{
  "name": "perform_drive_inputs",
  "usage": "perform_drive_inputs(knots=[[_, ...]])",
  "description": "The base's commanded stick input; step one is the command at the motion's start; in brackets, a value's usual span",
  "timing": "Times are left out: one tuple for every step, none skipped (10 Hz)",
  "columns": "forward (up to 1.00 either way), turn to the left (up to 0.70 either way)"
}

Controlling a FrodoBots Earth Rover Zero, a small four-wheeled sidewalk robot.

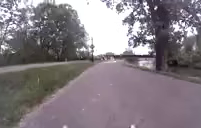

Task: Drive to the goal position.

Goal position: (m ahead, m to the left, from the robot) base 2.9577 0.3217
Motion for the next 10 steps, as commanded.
perform_drive_inputs(knots=[[1.00,0.40],[1.00,0.40],[1.00,0.40],[1.00,0.40],[1.00,0.25],[1.00,0.10],[1.00,0.00],[1.00,0.00],[1.00,0.00],[1.00,0.00]])
